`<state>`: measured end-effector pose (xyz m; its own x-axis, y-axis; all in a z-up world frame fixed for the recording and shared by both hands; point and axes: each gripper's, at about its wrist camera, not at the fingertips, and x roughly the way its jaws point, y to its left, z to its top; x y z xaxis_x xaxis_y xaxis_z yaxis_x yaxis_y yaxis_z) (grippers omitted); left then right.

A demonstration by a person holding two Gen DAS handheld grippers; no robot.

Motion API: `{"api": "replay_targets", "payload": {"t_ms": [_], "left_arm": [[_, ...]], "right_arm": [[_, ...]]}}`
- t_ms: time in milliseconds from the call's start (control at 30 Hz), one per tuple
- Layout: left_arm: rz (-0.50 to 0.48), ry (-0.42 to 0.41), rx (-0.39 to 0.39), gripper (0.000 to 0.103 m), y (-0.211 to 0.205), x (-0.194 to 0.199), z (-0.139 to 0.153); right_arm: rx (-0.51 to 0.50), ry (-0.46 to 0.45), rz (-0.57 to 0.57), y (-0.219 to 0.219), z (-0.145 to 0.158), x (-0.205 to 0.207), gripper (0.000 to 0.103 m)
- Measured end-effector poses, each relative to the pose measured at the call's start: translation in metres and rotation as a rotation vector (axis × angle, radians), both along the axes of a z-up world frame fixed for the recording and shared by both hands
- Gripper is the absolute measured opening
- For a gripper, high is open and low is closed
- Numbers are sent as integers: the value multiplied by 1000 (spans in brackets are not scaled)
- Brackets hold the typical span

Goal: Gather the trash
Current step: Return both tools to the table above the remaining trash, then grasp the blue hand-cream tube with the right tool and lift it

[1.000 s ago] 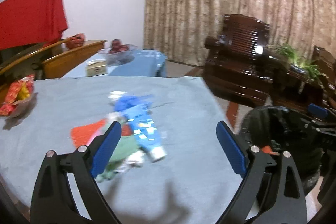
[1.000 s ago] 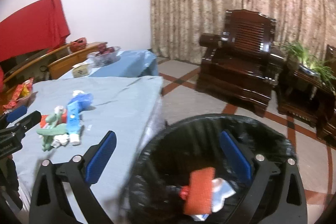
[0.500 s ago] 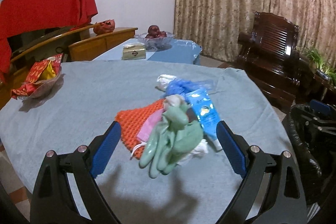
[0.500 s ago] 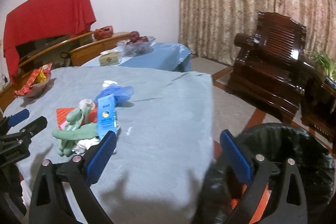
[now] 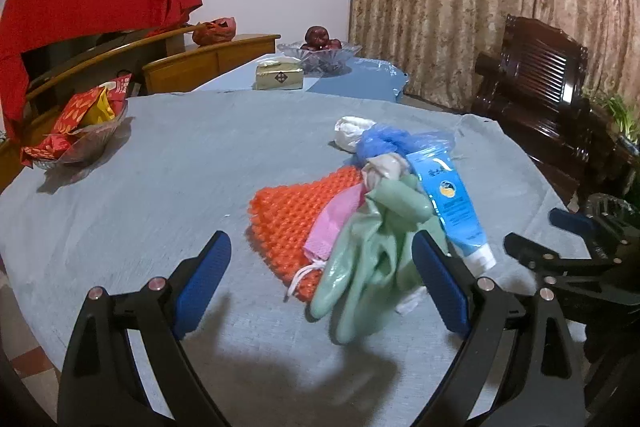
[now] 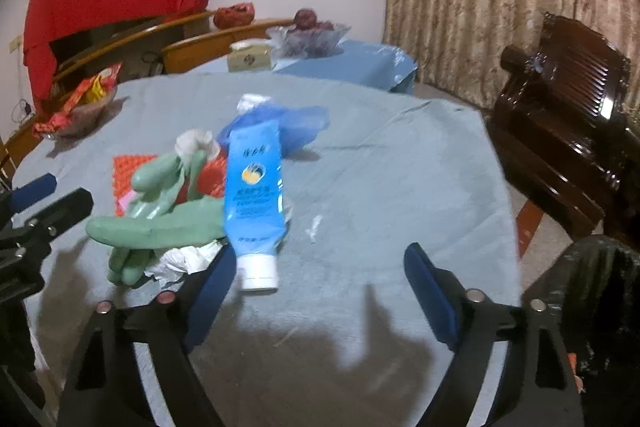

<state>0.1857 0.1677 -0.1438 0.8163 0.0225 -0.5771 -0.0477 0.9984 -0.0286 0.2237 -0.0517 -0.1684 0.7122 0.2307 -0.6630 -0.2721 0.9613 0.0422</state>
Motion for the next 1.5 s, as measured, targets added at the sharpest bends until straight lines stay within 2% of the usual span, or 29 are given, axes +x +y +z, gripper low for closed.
{"api": "replay_targets", "payload": {"t_ms": [300,533,633,733,800,1233,1500], "left_arm": [[14,13,-11,89,7,5,-9],[20,17,-16,89,11,6,-14],[22,17,-18,89,12,6,-14],[20,17,-18,89,12,6,-14],[15,16,-18,89,11,6,-14],[-34,9,-27,89,-13,3,-9],[-55,-9,-35,79,-28,20,-3]], "right_arm": [[-19,60,64,23,-19,12,63],[-16,93,78,29,-27,21,60],[-7,114,91,32,-30,25,55],[4,121,99,34,-31,27,45],[11,125,113,35,-30,27,32],[45,96,42,-6,-13,13,31],[43,87,5,-25,-7,19,31]]}}
